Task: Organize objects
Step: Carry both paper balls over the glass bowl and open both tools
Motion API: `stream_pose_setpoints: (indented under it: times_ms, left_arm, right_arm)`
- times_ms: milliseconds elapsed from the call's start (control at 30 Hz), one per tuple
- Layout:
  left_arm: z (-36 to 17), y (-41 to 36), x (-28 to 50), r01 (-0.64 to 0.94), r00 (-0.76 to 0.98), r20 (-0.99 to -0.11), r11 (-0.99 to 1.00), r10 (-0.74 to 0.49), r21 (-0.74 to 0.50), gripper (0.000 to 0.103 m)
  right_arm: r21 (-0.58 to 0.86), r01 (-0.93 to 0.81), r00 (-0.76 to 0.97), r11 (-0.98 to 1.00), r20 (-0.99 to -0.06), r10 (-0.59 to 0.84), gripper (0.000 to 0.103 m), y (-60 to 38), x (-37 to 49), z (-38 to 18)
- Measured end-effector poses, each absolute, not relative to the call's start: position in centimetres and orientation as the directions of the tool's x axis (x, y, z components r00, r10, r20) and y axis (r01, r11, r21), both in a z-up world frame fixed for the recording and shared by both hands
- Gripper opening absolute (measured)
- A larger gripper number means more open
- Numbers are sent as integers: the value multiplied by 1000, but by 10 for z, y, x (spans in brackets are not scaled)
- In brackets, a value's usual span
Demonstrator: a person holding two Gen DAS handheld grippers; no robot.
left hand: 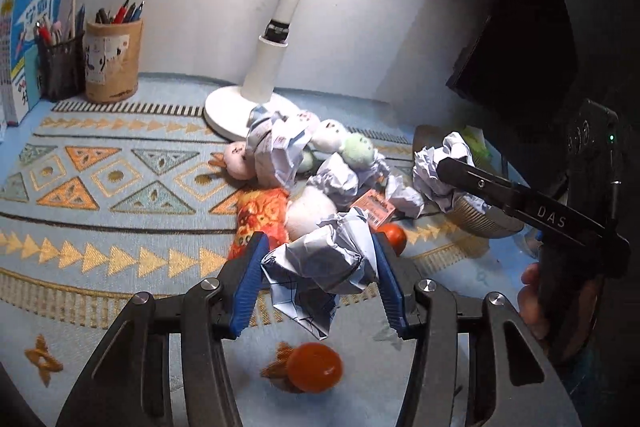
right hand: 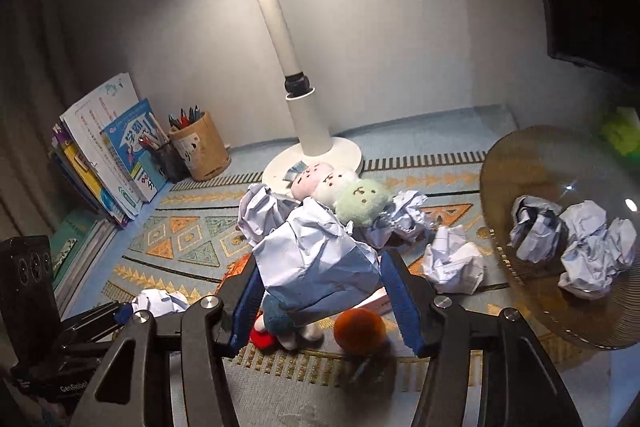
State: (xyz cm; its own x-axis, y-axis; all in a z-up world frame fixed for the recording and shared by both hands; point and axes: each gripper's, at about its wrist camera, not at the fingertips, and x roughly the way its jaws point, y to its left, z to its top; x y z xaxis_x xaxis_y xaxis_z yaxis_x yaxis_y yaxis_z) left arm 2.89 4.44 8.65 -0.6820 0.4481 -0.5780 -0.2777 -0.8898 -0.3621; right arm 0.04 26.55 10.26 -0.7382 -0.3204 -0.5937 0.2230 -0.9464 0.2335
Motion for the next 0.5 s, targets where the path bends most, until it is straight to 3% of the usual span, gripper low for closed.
stream_pose_setpoints:
  times_ms: [333,500]
  left_arm:
    - [194,136,24,-410,-764,-430,-877,481,-252,49]
    - [203,201,-3,-473,-745,-408,-849,528,-236,49]
  right_arm:
    - [292,-51,-880,-955,-465,-95,57,394,38,189]
    - [294,-198,-902,-935,-427,56,57,451,40,210]
